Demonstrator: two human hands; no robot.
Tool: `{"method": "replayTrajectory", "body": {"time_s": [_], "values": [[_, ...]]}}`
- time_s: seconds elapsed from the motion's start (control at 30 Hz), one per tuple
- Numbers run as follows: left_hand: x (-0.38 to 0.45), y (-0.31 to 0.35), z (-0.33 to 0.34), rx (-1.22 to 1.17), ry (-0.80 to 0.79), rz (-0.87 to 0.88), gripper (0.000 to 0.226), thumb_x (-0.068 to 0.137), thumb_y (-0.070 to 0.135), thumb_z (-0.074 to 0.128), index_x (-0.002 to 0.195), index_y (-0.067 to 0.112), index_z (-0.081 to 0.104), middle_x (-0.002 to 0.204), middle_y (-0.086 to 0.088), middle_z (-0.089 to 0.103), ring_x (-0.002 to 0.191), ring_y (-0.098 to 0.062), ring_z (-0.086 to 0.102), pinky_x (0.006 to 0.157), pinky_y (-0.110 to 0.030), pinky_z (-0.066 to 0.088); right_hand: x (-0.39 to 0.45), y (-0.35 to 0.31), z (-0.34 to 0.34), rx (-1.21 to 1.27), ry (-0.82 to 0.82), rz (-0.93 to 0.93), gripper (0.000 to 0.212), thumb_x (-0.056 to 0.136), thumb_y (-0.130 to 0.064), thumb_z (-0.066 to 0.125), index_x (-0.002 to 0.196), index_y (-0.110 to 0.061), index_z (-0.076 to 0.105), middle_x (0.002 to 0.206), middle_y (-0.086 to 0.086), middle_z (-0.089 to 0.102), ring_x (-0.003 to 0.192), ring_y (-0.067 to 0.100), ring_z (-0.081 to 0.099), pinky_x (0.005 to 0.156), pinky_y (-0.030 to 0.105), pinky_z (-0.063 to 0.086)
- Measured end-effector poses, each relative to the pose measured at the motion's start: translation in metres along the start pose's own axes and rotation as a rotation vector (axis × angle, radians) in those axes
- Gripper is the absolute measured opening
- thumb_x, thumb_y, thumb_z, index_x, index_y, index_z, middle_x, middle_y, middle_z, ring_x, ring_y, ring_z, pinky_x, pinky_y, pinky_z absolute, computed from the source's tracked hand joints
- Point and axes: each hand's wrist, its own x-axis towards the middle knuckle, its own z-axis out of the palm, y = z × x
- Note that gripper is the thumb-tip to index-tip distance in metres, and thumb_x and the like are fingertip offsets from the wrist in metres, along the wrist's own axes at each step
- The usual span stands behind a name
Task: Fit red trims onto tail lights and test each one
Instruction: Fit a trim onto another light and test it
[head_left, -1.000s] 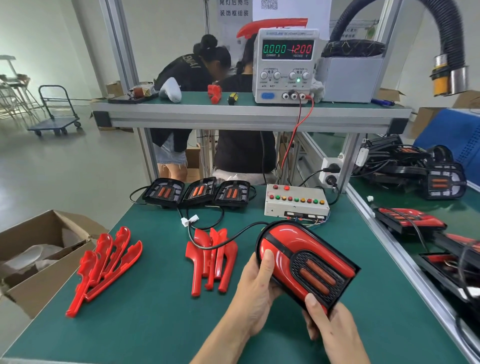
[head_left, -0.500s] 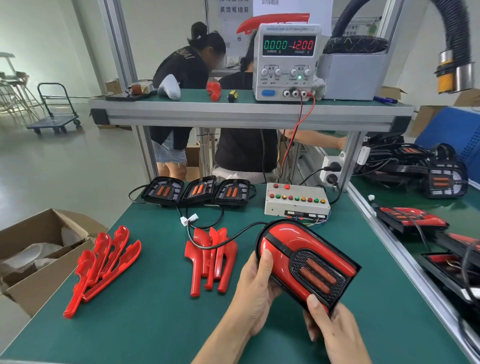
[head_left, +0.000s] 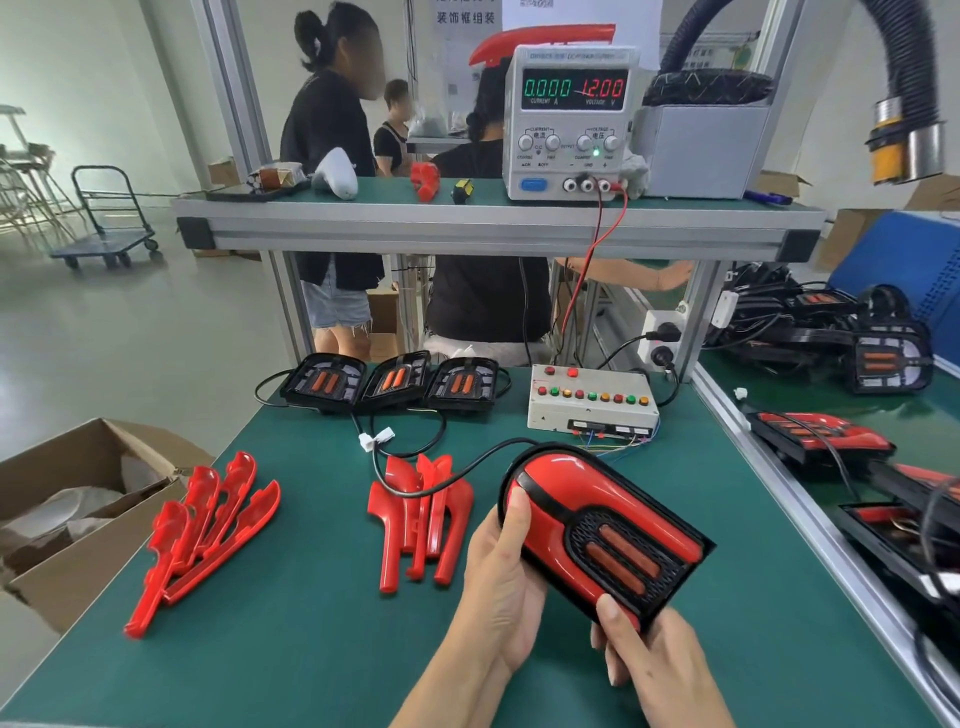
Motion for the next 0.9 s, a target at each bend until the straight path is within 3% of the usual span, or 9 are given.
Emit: {"method": "replayTrajectory", "body": {"time_s": [0.17,0.37,0.47,0.57,0.9], "values": [[-0.001,0.000,0.002,-0.037,-0.013,-0.004,0.049,0.097,0.031,0.058,0.130,-0.006,0.061,0.127,-0.027,0.066,0.126,-0.043,0.059,0.111,-0.056,0.043,0.002,0.002,-0.001,-0.004,-0.038,0.008,0.053,0.078,-0.068,0.056,0.068,-0.017,0.070,0.056,0.011,0.066,0.055,0.017,0.063,0.068,0.026,0.050],[0.000,0.002,0.005,0.235,0.091,0.082,0.050,0.096,0.049,0.057,0.118,0.005,0.069,0.118,-0.018,0.072,0.116,-0.032,0.066,0.110,-0.055,0.044,0.002,-0.002,0.002,0.020,-0.047,-0.011,0.063,0.069,-0.078,0.051,0.076,-0.018,0.073,0.052,0.004,0.064,0.050,0.016,0.058,0.058,0.015,0.046],[-0.002,0.002,0.005,0.302,-0.013,0.078,0.049,0.097,0.049,0.059,0.126,0.010,0.063,0.126,-0.014,0.070,0.123,-0.030,0.062,0.110,-0.050,0.046,0.003,0.001,-0.003,0.031,-0.020,0.008,0.067,0.071,-0.079,0.050,0.063,-0.017,0.072,0.053,0.013,0.064,0.050,0.019,0.060,0.063,0.022,0.047],[-0.006,-0.002,0.000,0.319,-0.183,0.046,0.045,0.097,0.032,0.064,0.133,0.008,0.053,0.131,-0.017,0.066,0.122,-0.032,0.062,0.098,-0.045,0.054,0.006,0.006,-0.007,0.069,0.010,0.030,0.066,0.079,-0.071,0.052,0.062,-0.010,0.071,0.057,0.017,0.067,0.051,0.022,0.061,0.068,0.034,0.047],[-0.006,-0.012,-0.001,0.356,-0.136,0.092,0.045,0.090,0.035,0.073,0.125,0.010,0.059,0.123,-0.016,0.070,0.118,-0.038,0.064,0.094,-0.049,0.057,0.004,0.007,-0.006,0.181,0.074,0.041,0.076,0.069,-0.079,0.062,0.088,-0.005,0.068,0.066,0.019,0.069,0.049,0.028,0.059,0.064,0.041,0.049]]}}
